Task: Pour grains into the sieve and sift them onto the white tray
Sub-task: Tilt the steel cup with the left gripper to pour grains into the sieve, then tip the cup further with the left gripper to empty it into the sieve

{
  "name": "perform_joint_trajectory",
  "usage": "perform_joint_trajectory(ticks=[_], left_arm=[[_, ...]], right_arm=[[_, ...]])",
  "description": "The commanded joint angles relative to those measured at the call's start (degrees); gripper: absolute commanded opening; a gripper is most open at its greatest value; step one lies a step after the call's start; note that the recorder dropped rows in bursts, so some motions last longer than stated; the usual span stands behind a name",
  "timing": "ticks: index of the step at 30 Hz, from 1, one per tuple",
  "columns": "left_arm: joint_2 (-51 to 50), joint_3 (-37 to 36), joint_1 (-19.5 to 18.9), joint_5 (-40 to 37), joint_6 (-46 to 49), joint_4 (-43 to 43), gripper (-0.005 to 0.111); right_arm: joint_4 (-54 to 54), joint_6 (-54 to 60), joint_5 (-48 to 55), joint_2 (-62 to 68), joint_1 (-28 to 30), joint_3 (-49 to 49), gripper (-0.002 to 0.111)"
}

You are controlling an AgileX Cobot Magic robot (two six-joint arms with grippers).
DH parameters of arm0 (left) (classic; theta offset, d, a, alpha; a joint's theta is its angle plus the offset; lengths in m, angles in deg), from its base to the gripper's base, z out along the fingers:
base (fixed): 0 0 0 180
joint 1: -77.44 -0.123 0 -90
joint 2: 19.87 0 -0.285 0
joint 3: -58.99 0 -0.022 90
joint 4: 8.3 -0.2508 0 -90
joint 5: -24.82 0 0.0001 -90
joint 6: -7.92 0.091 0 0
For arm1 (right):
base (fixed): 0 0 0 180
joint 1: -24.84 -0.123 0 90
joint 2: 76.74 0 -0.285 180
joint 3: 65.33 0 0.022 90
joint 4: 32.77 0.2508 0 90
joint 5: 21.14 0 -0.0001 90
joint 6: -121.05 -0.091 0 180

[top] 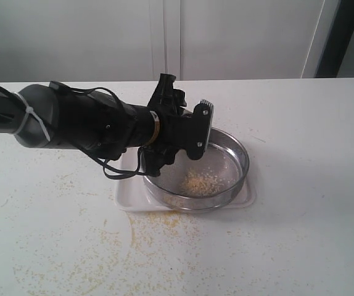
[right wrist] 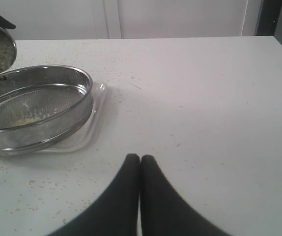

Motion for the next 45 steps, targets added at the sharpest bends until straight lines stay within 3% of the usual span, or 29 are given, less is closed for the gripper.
perform_joint_trajectory(ticks=[1, 19, 27, 34, 45], left_arm=[[0.12, 0.44, 0.24, -1.50, 1.36, -0.94, 0.000], [-3.22, 0.44, 0.24, -4.24, 4.62, -0.94, 0.000], [-3.22, 0.44, 0.24, -4.36, 13.21, -0.94, 0.000], [-3.22, 0.44, 0.24, -4.36, 14.07, -0.94, 0.000], [-3.22, 4.39, 0.24, -4.65, 15.69, -0.94, 0.000]], right_arm=[[0.01, -0.34, -0.23, -0.38, -0.18, -0.29, 0.000], [0.01, -0.34, -0.23, -0.38, -0.18, -0.29, 0.000], [0.01, -0.34, -0.23, -0.38, -0.18, -0.29, 0.000], [0.01, -0.34, -0.23, -0.38, -0.18, -0.29, 0.000], [0.01, -0.34, -0.23, -0.38, -0.18, -0.29, 0.000]])
